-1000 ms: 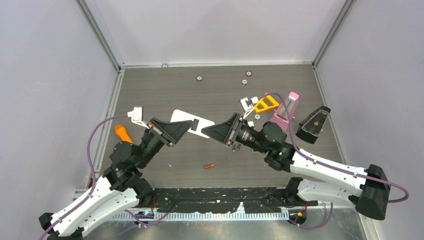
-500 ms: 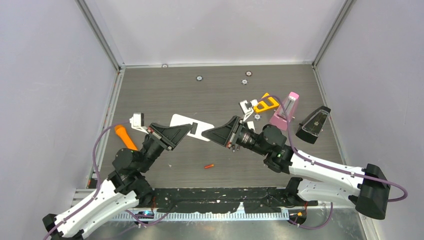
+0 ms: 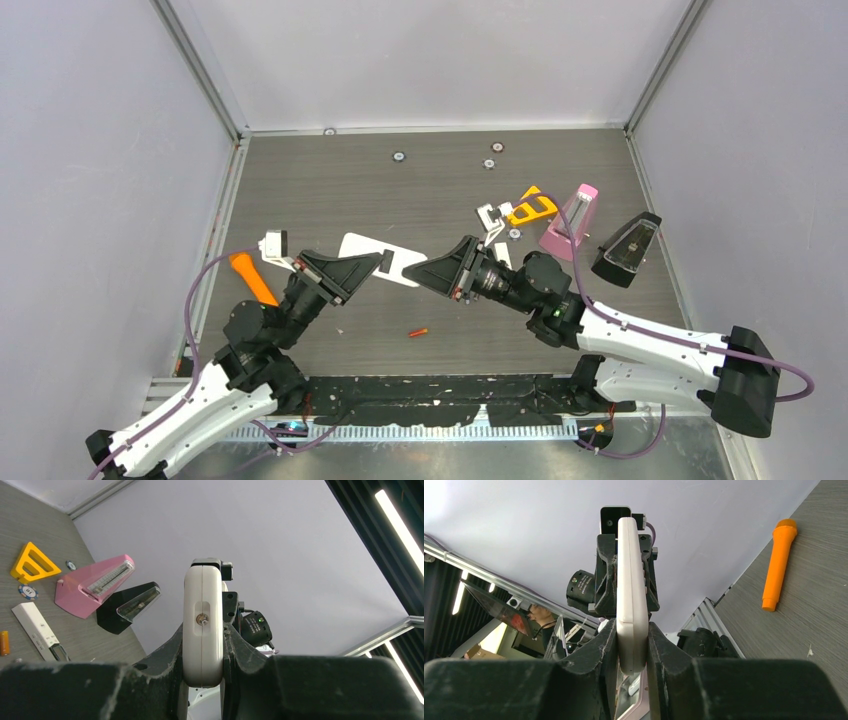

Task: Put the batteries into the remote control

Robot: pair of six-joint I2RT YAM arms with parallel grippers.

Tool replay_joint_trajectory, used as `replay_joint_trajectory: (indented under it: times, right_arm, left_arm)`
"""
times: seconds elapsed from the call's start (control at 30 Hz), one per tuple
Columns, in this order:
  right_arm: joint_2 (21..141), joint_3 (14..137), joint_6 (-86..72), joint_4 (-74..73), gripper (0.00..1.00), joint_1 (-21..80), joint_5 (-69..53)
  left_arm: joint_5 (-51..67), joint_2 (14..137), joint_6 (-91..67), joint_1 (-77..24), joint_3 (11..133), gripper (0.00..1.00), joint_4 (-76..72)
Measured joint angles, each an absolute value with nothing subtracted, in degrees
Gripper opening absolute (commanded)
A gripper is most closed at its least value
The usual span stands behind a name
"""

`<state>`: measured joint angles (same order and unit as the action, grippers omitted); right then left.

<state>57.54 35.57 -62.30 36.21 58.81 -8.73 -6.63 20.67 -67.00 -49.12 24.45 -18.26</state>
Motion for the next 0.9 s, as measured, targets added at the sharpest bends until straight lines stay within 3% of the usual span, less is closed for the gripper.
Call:
replay_joint_trajectory:
  times: [0.23, 0.43, 0.67, 0.9]
  right_arm:
    - [57.34, 36.01, -62.04, 34.59, 0.45, 58.57, -7.81]
    - [56.60, 37.08, -61.30, 31.11, 0.55, 57.74, -5.13]
    - [56.51, 37.87, -60.75, 28.58, 0.48, 57.67, -4.12]
    - [56.62, 38.76, -60.03, 27.07, 0.24, 57.60, -3.92]
  left_arm:
    - [-8.25, 20.69, -66.48, -48.93, 24.51, 0.00, -18.04]
    - [-12.12, 20.25, -65.34, -48.01, 25.52, 0.00, -17.96]
    - [-13.06, 20.88, -64.90, -47.99, 25.96, 0.00, -16.78]
    - [-13.80, 20.88, -61.65, -47.99, 26.35, 0.00, -13.98]
